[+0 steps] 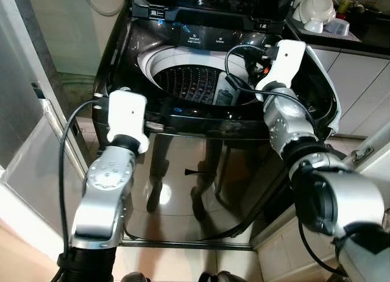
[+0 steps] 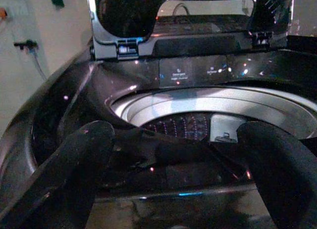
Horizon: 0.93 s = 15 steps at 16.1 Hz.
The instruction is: Clothes washing
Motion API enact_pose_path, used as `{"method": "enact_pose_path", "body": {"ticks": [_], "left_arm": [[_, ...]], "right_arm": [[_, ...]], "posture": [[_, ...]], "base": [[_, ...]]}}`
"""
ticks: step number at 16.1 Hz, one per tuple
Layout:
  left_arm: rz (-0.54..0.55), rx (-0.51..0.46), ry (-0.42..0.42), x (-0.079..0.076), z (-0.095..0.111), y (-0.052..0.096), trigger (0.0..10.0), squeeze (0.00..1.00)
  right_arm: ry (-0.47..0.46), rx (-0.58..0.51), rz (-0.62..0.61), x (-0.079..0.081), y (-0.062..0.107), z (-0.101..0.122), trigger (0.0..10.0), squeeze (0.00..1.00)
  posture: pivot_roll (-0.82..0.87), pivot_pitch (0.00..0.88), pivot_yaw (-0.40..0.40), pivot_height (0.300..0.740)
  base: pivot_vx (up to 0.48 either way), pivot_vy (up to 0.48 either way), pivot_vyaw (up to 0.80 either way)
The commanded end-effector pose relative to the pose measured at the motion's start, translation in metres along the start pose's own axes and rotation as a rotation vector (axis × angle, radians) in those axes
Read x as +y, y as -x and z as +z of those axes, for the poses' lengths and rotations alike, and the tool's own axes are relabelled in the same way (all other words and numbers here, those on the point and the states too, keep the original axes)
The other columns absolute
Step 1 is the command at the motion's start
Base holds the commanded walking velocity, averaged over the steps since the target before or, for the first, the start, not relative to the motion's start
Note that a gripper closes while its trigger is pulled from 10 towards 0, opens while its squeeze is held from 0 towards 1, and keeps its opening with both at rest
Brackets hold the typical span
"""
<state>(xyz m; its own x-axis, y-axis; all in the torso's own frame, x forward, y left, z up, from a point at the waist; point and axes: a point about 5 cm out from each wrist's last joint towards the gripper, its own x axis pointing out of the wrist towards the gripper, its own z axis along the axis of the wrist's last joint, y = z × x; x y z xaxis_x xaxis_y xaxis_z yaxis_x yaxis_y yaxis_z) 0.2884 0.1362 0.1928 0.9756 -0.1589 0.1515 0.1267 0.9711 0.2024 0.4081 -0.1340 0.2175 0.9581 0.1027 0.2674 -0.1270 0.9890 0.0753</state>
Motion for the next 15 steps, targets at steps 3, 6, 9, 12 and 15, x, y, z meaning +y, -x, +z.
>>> {"method": "enact_pose_path", "body": {"ticks": [3, 6, 9, 12, 15], "left_arm": [[-0.017, -0.132, -0.078, -0.005, 0.021, 0.006, 10.0, 0.00], [-0.146, -0.068, -0.152, -0.002, 0.013, -0.002, 10.0, 0.00], [-0.134, -0.030, -0.098, 0.001, 0.004, -0.015, 10.0, 0.00], [-0.061, 0.014, 0.006, 0.004, -0.015, -0.017, 10.0, 0.00], [-0.036, 0.003, -0.006, 0.004, -0.020, -0.019, 10.0, 0.00]], "right_arm": [[0.246, -0.307, -0.020, -0.017, 0.055, 0.012, 10.0, 0.00], [0.198, -0.076, -0.172, -0.032, 0.098, -0.047, 10.0, 0.00], [0.117, 0.003, -0.106, -0.003, 0.101, -0.060, 10.0, 0.00], [0.051, 0.077, -0.110, -0.002, 0.093, -0.064, 10.0, 0.00], [0.029, 0.144, -0.092, -0.006, 0.084, -0.067, 10.0, 0.00]], "posture": [[0.03, 0.000, -0.100, 0.740], [0.01, 0.000, 0.018, 0.740], [-0.02, 0.000, 0.036, 0.740], [-0.03, 0.000, 0.019, 0.740], [-0.04, 0.000, 0.013, 0.740]], "base": [[0.000, 0.000, 0.00], [0.000, 0.000, 0.00], [0.000, 0.000, 0.00], [0.000, 0.000, 0.00], [0.000, 0.000, 0.00]]}}
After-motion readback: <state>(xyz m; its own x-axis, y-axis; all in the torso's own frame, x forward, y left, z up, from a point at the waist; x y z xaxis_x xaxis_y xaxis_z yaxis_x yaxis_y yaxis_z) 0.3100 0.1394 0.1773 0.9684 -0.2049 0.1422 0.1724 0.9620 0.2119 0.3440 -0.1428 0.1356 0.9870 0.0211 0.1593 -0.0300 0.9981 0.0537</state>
